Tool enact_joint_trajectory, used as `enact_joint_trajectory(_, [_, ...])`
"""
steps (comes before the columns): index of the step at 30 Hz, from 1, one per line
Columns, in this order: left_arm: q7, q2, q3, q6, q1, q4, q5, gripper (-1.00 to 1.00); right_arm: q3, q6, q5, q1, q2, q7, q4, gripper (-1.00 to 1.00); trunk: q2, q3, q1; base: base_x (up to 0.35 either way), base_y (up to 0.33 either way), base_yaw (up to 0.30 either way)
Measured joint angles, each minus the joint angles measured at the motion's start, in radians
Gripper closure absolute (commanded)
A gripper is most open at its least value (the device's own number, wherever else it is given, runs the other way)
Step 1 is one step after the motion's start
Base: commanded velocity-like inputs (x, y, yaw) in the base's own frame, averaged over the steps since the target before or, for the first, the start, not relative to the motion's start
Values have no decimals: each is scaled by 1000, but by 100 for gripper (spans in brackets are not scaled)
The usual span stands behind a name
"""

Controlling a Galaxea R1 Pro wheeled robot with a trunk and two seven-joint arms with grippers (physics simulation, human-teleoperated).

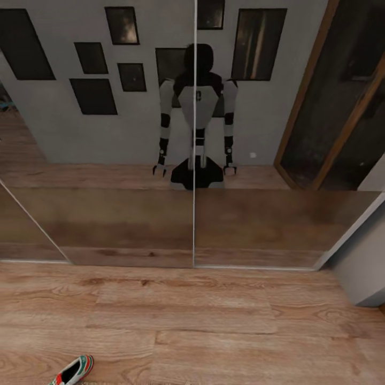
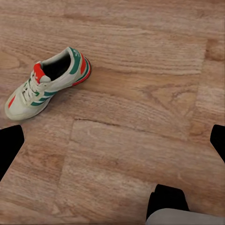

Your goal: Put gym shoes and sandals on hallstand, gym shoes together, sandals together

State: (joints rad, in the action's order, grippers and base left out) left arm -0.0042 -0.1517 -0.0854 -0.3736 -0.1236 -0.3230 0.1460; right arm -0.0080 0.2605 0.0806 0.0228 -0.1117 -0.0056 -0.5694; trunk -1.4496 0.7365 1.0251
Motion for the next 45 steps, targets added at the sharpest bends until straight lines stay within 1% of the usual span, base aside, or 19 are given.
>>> enact_joint_trajectory(45, [0, 1, 1, 1, 0, 0, -5, -100, 2, 0, -1, 0, 2, 0, 0, -100, 0, 43, 0, 0, 0, 237])
